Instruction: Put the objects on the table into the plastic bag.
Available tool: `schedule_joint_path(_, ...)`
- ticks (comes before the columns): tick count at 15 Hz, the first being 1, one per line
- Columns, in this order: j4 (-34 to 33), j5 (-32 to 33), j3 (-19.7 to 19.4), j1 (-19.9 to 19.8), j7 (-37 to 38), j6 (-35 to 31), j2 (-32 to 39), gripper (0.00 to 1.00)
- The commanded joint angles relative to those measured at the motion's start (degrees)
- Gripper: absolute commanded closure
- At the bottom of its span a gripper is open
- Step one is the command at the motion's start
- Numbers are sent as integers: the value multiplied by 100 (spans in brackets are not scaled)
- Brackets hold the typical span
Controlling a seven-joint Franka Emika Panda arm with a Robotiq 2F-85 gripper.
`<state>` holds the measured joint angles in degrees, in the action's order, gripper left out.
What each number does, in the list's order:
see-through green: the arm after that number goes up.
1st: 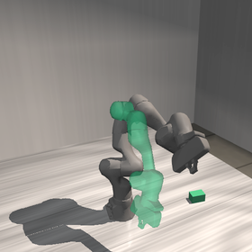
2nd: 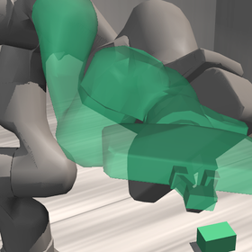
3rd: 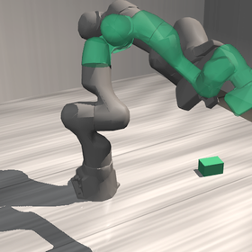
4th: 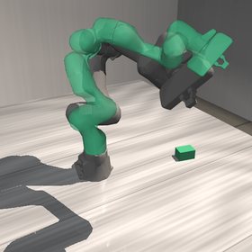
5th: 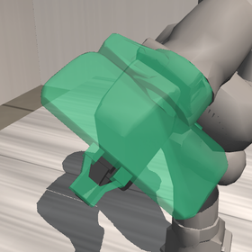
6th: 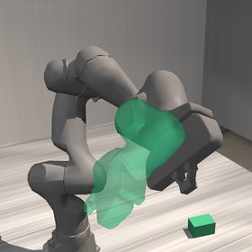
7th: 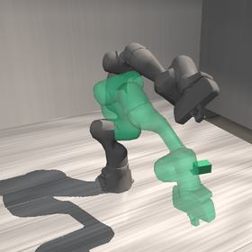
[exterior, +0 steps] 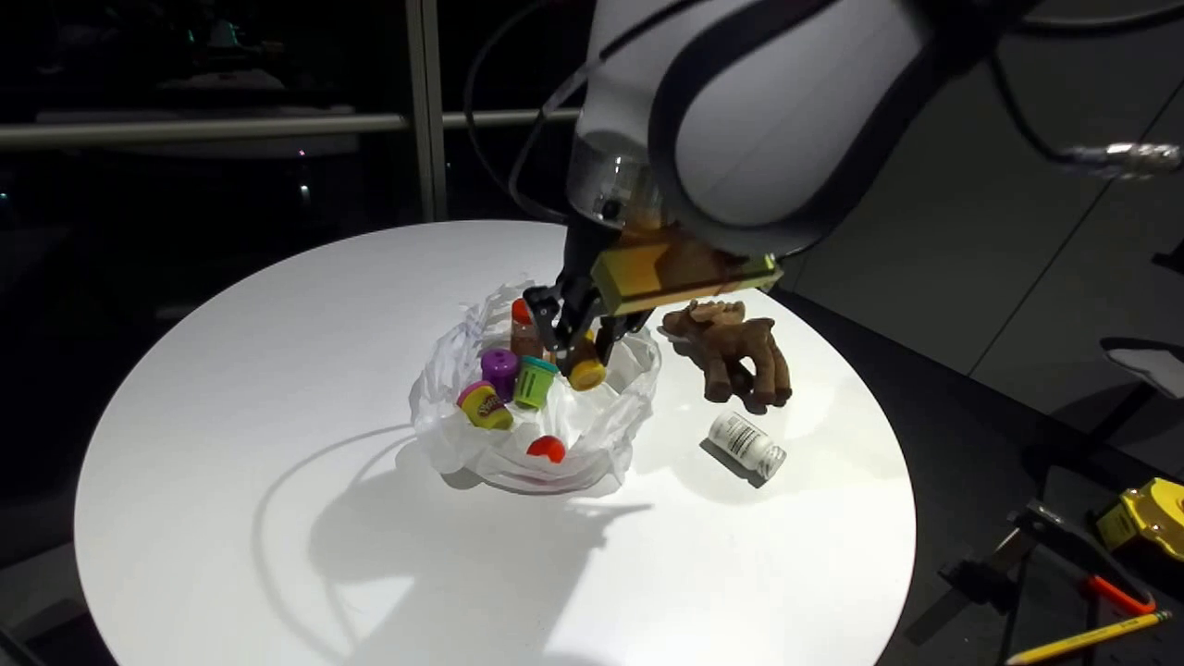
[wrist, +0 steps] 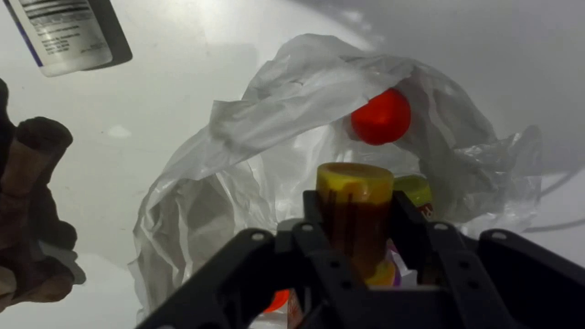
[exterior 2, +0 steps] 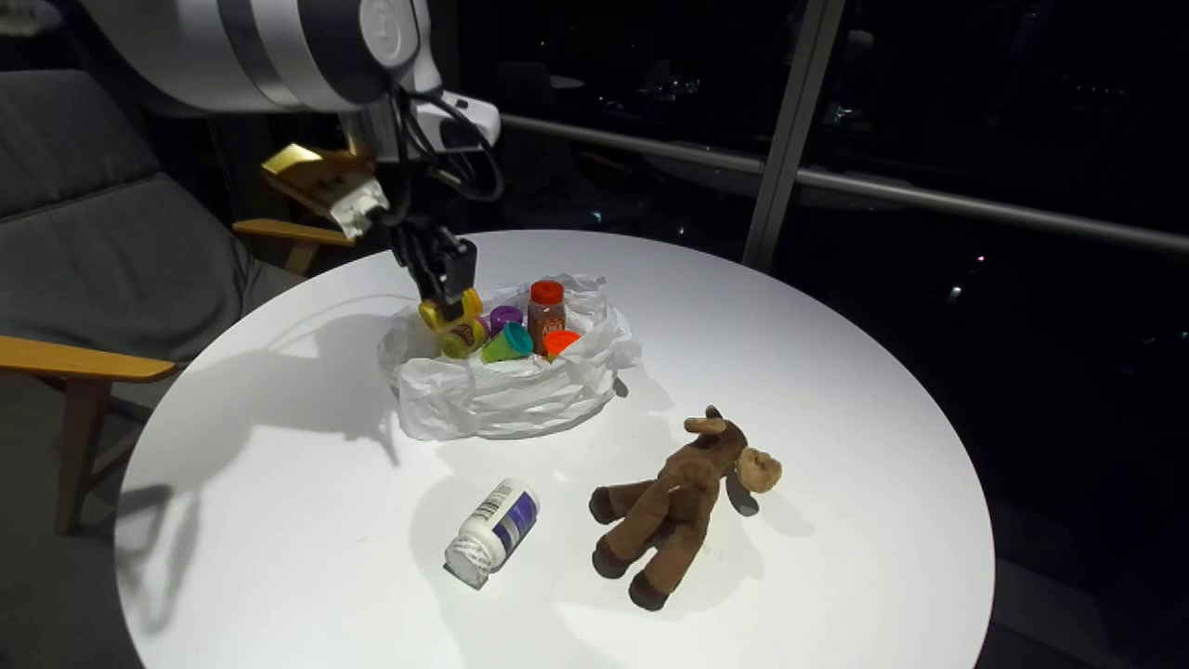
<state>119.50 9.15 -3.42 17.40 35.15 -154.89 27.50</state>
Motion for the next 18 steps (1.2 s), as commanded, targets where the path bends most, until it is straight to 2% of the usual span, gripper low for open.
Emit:
schedule_joint_path(1, -568, 636, -764, 534, 459, -764, 890, 81)
schedule_joint_path(5, -925, 520, -1727, 1171, 937, -1617, 1489, 81)
schedule_joint_path(8, -1124, 278, -2165, 1461, 1047, -1755, 1825, 81)
schedule_joint_path(18, -941, -137, -2201, 1614, 901, -1766, 1757, 81)
